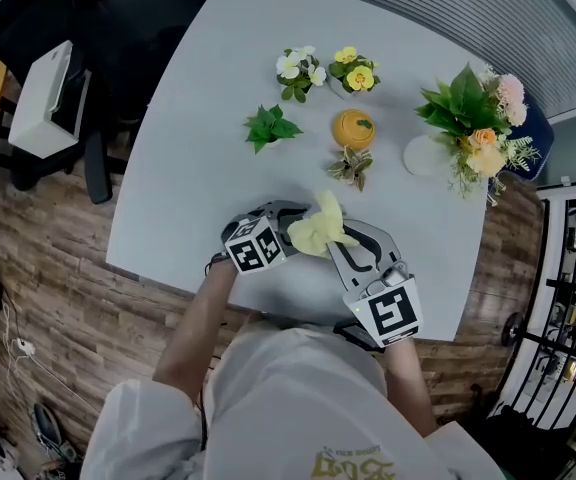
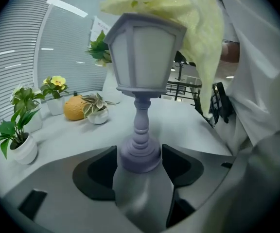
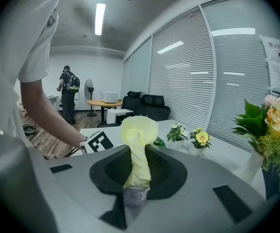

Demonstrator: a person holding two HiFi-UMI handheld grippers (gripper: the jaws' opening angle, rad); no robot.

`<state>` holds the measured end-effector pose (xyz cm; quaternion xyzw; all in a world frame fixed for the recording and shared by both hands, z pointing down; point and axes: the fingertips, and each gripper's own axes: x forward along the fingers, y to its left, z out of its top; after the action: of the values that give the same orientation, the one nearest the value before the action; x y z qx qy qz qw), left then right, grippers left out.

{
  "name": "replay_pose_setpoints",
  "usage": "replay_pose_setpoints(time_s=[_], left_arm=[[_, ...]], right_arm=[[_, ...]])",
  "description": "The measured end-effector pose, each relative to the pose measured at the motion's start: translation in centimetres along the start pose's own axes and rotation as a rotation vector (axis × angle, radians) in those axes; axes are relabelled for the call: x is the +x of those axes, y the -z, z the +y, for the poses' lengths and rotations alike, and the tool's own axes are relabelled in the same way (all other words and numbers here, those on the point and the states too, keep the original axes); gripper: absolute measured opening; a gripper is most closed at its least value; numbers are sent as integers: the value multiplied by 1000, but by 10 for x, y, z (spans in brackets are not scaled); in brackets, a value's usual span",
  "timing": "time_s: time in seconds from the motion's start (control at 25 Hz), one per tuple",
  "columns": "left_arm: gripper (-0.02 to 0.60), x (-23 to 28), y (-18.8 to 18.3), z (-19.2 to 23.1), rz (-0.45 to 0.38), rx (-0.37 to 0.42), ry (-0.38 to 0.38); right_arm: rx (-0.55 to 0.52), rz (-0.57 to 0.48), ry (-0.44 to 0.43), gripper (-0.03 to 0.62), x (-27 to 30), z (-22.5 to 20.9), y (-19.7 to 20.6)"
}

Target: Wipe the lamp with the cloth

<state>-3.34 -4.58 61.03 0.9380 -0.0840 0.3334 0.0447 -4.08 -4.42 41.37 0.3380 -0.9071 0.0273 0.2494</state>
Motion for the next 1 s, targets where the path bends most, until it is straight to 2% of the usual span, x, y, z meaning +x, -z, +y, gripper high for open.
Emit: replay_pose_setpoints(time_s=[0.16, 0.4, 1.0], left_arm=[[275, 3, 3, -1, 36, 43, -3], [268, 4, 4, -3, 30, 65, -19], [264, 3, 4, -3, 24, 83, -29]], right_arm=[[-11, 7, 0, 70, -1, 1, 3], [-50, 29, 13, 71, -2, 5, 5], [-98, 38, 32, 71, 13, 1, -6]])
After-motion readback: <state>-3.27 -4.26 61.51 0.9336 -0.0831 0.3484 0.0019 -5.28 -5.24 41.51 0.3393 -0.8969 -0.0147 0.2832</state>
